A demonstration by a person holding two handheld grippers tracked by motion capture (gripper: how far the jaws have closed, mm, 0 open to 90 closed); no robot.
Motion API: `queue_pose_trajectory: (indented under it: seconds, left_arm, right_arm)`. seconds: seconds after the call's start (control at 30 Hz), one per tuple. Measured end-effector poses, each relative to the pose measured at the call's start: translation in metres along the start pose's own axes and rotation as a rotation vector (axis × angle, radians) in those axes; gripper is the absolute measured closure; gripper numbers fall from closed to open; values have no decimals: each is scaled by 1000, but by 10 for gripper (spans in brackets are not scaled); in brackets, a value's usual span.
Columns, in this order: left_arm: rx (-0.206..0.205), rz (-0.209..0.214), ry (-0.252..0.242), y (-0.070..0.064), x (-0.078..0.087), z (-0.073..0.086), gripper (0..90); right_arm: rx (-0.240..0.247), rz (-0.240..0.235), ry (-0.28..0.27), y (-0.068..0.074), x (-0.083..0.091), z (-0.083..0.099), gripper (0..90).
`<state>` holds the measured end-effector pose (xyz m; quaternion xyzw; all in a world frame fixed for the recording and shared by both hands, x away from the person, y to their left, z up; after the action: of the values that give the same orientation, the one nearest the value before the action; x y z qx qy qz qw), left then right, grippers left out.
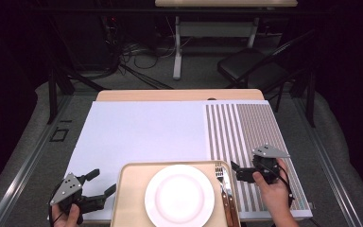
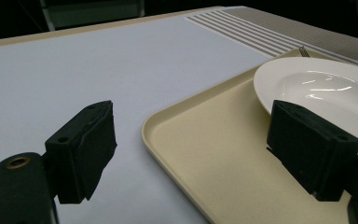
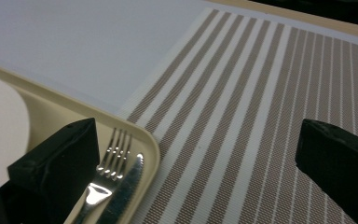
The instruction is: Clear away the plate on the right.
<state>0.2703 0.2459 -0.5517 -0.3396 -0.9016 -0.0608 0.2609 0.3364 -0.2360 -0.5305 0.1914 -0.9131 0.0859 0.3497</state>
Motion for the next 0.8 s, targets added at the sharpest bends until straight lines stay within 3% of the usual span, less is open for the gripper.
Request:
queue_pose_trajectory:
  seconds: [0.37, 0.8]
  left_arm:
    - [11, -17, -6, 3, 1, 0, 158]
    - [23, -27, -5, 6, 2, 1, 157]
  right_arm:
    - [-76, 60, 34, -32, 9, 20, 0]
    - [-119, 85, 21, -51, 24, 46, 0]
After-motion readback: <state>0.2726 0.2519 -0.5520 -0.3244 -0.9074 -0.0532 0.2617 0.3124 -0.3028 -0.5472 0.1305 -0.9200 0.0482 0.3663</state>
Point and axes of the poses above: each handheld gripper's, and its own axes: x roughly backward along the jaws, z roughly out of its underside, y roughly to its left, the point moved 6 cm from there along -x, roughly forward along the jaws, and after that the axes turned 9 degrees about y, right-handed, at the moved point
